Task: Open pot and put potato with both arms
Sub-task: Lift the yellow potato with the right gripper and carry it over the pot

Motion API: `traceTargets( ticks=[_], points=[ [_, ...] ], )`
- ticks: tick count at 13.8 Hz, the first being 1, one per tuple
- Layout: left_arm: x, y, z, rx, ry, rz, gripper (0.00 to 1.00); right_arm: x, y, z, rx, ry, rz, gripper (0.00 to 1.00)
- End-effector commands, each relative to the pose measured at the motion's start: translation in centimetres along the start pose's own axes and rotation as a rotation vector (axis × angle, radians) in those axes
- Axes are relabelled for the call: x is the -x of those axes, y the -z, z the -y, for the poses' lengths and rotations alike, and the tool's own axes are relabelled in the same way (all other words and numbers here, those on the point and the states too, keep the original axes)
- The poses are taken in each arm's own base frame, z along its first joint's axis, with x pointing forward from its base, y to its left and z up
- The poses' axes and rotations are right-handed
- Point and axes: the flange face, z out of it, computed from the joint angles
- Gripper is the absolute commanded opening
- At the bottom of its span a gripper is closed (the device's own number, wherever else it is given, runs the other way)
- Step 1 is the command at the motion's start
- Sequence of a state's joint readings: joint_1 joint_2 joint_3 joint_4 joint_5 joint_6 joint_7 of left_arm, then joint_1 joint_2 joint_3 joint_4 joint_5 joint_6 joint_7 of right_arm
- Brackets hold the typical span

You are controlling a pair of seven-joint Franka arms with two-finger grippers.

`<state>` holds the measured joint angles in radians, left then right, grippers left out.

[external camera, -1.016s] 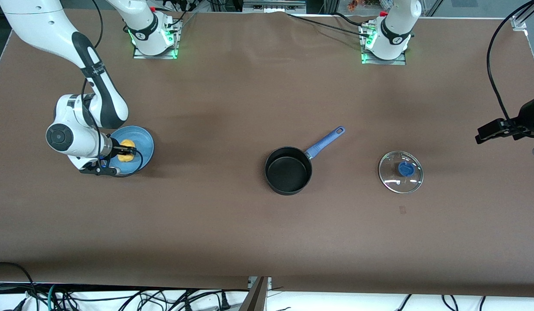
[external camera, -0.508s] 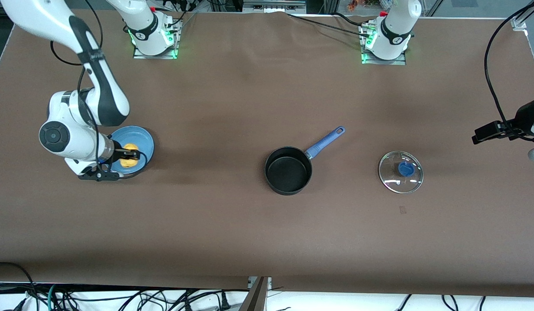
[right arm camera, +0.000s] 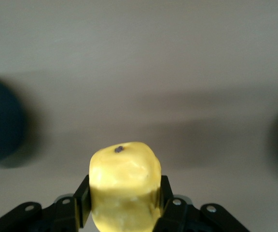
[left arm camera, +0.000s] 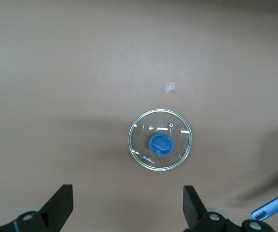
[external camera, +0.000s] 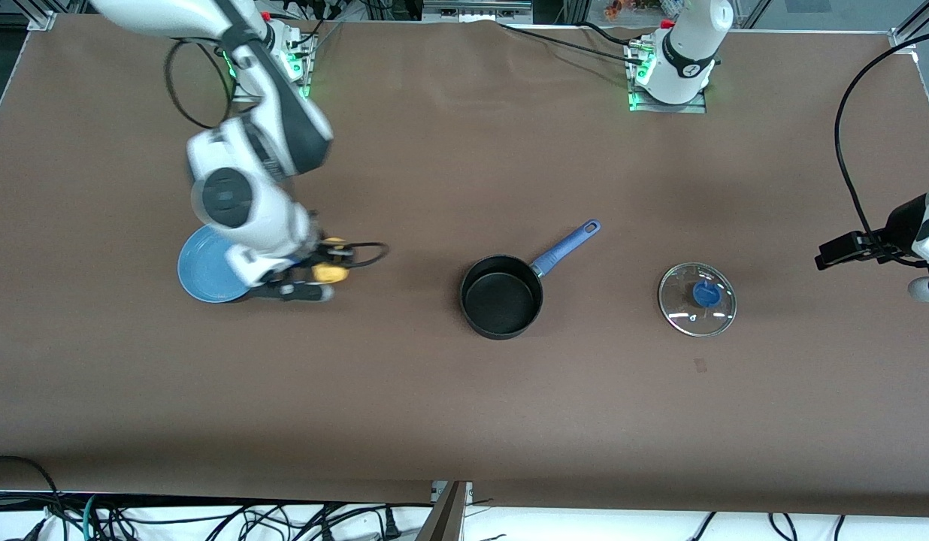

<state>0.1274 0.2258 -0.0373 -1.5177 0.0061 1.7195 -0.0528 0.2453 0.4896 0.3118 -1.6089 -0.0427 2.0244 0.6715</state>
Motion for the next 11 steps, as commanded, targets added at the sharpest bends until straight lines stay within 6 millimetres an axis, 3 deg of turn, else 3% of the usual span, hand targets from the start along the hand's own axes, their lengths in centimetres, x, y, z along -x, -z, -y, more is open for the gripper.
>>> traceTargets(
  ticks=[1,5,11],
  points=[
    [0.4,1.0,0.0,0.023,-0.018,-0.018,1.00,0.9,-1.9,7.9,-0.042,-0.089,0.006,0.33],
    [0.4,1.9,0.1,0.018,-0.010,-0.034,1.00,3.7,-4.3,14.7,-0.150,-0.125,-0.055,0.33],
    [0.5,2.0,-0.1,0.016,-0.012,-0.034,1.00,6.6,-9.4,19.0,-0.232,-0.140,-0.073,0.33]
  ],
)
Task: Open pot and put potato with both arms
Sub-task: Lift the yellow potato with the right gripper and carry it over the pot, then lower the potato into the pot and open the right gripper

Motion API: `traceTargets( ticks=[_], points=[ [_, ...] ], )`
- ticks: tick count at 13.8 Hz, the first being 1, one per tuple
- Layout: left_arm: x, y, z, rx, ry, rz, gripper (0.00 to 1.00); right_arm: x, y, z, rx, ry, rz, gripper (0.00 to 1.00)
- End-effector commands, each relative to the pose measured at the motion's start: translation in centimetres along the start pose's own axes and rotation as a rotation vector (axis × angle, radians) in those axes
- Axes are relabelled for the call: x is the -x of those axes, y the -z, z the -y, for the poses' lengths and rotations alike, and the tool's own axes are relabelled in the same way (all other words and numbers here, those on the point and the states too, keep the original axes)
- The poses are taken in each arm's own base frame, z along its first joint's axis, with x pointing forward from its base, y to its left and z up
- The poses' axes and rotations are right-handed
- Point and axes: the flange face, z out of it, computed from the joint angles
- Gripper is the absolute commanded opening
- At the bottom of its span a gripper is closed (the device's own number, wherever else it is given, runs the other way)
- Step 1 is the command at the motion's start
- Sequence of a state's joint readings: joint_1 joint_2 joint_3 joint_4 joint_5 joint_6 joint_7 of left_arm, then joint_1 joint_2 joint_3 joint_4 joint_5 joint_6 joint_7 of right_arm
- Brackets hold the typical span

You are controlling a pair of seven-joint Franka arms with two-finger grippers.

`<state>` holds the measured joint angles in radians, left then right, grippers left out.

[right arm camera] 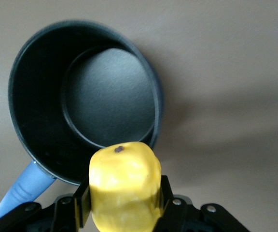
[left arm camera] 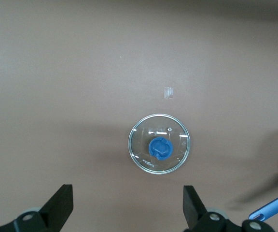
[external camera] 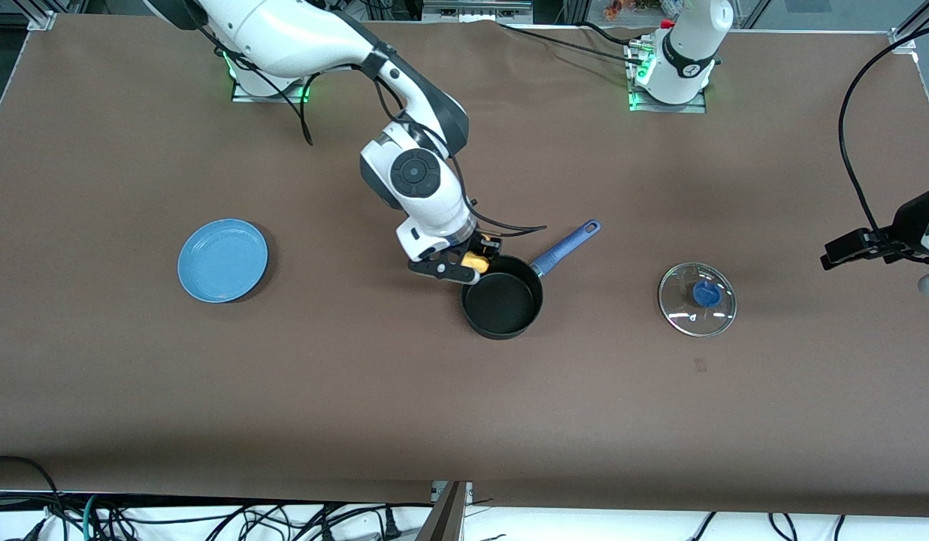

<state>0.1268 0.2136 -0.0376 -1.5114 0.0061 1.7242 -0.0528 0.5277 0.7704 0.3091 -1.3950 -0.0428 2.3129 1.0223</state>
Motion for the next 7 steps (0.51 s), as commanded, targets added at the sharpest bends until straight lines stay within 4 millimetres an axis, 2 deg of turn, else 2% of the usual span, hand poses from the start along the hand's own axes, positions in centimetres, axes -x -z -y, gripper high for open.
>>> traceTargets(
  ticks=[1,3,7],
  points=[
    [0.3,0.8,0.0,0.016,-0.011,-0.011,1.00,1.2,-1.9,1.5,-0.035,-0.009,-0.007,0.33],
    [0.3,0.7,0.0,0.015,-0.011,-0.008,1.00,1.5,-2.8,1.6,-0.038,-0.006,-0.005,0.33],
    [0.2,0.4,0.0,0.017,-0.009,-0.008,1.00,1.1,-2.8,1.7,-0.067,-0.009,-0.022,0.33]
  ],
)
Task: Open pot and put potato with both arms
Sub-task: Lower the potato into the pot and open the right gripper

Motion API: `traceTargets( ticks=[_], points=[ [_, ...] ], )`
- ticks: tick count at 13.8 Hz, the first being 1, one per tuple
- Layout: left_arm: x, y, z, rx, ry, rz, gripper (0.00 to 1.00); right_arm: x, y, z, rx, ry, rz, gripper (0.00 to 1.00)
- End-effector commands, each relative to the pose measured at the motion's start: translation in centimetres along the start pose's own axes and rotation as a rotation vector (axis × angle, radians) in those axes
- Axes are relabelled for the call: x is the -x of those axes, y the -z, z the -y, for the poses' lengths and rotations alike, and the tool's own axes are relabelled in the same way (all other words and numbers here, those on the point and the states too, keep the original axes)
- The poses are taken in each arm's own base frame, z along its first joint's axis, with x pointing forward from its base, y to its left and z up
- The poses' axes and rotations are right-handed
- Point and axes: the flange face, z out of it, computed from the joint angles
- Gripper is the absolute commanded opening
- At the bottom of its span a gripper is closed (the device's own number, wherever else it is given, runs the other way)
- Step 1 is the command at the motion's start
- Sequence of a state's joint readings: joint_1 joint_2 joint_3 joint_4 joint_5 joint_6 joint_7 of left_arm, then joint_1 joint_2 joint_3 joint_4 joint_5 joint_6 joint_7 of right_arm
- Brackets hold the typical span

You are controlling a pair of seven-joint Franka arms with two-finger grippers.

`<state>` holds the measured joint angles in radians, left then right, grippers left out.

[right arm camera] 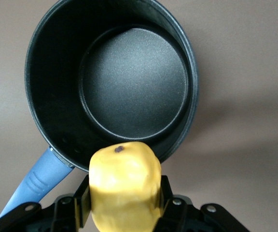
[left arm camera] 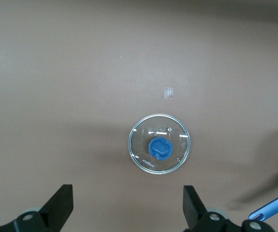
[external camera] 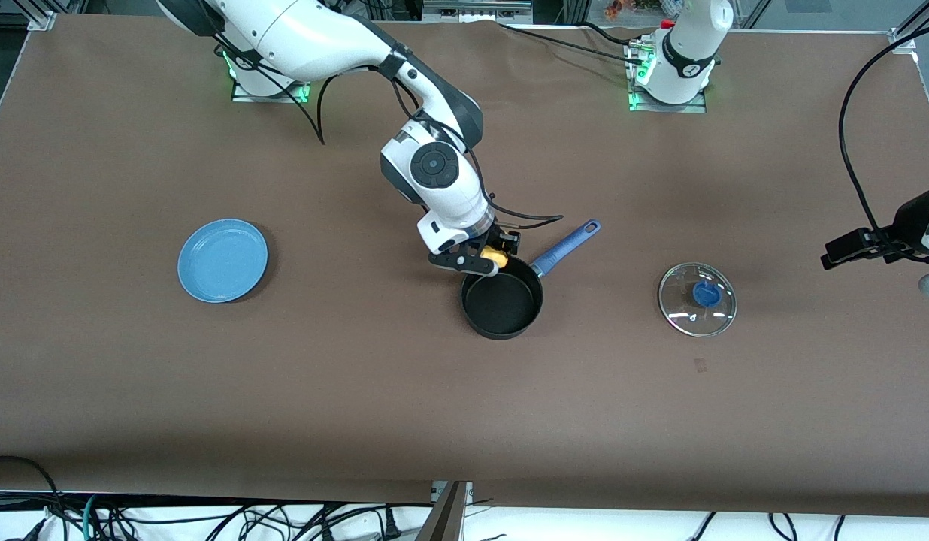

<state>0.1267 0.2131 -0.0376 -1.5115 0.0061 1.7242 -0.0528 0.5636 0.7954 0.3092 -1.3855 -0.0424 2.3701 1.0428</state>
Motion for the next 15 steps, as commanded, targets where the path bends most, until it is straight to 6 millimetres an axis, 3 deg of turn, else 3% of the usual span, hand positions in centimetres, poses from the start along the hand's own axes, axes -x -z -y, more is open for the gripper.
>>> traceTargets(
  ticks=[1,6,9,13,14,15],
  points=[
    [0.2,0.5,0.0,0.017,-0.009,-0.009,1.00,-1.3,-0.9,0.3,-0.045,-0.021,-0.029,0.33],
    [0.2,0.4,-0.2,0.020,-0.010,-0.007,1.00,-4.5,0.9,0.1,-0.086,-0.031,-0.094,0.34],
    [0.2,0.4,-0.2,0.022,-0.010,-0.007,1.00,-5.5,0.4,-0.2,-0.120,-0.039,-0.127,0.34],
    [0.2,0.2,-0.3,0.023,-0.009,-0.004,1.00,-4.8,-1.5,-0.2,-0.122,-0.040,-0.120,0.36],
    [0.2,0.2,-0.3,0.023,-0.009,-0.004,1.00,-4.8,-1.5,-0.2,-0.121,-0.037,-0.120,0.39],
    [0.1,0.1,-0.2,0.023,-0.008,-0.002,1.00,-4.8,-1.5,-0.3,-0.122,-0.041,-0.121,0.68]
  ],
)
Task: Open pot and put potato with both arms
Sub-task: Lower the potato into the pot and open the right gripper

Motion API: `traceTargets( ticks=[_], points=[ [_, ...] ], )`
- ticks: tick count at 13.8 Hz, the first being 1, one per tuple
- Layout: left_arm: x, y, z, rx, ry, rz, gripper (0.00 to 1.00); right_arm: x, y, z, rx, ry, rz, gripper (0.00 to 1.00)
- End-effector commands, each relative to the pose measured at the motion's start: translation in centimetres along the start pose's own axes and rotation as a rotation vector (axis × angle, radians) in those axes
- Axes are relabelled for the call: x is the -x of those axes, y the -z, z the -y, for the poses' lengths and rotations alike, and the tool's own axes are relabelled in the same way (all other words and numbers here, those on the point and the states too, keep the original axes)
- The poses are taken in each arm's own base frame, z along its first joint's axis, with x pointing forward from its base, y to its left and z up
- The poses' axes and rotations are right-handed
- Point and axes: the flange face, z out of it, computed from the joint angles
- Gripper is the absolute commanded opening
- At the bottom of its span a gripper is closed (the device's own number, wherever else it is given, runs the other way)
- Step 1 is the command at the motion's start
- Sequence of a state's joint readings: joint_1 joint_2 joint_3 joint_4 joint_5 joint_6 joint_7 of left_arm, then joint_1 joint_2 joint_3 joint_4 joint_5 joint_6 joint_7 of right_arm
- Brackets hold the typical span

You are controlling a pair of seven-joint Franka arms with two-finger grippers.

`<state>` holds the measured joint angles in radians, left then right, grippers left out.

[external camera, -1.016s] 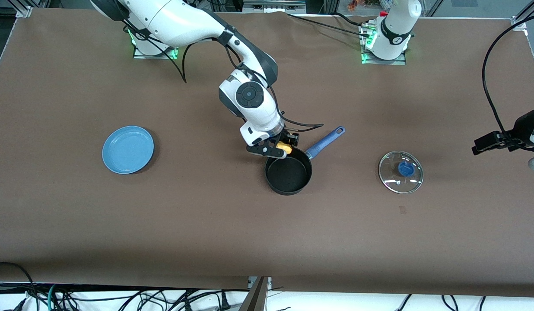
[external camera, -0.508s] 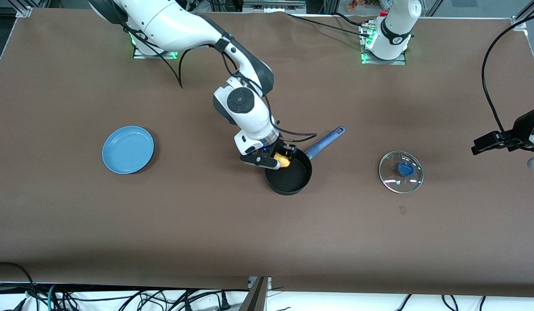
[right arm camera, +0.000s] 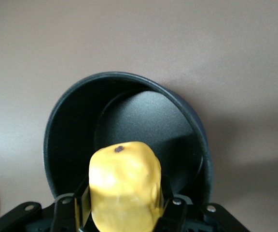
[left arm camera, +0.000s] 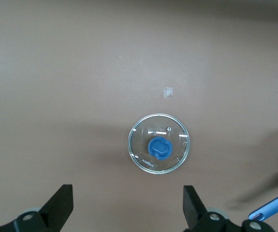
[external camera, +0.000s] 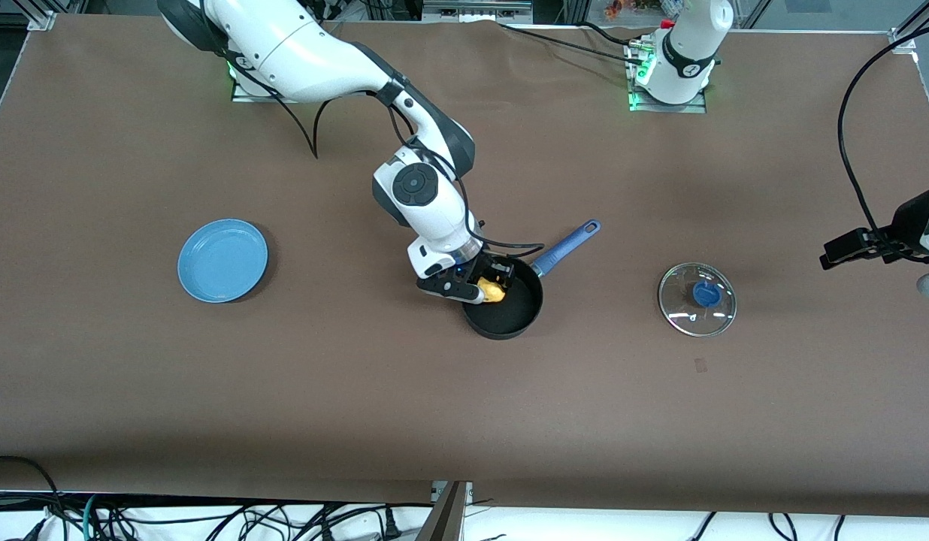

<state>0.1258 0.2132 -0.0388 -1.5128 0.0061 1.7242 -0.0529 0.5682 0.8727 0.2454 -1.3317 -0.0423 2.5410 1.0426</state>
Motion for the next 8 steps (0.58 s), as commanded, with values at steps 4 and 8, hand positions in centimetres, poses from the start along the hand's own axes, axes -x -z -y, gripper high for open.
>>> traceTargets(
  ticks=[4,8],
  points=[
    [0.2,0.3,-0.1,0.023,-0.007,-0.004,1.00,-1.3,1.1,0.4,-0.013,0.012,-0.018,1.00],
    [0.3,0.9,-0.2,0.023,-0.009,-0.013,1.00,-4.1,4.9,-0.1,0.099,0.069,0.013,1.00]
  ],
)
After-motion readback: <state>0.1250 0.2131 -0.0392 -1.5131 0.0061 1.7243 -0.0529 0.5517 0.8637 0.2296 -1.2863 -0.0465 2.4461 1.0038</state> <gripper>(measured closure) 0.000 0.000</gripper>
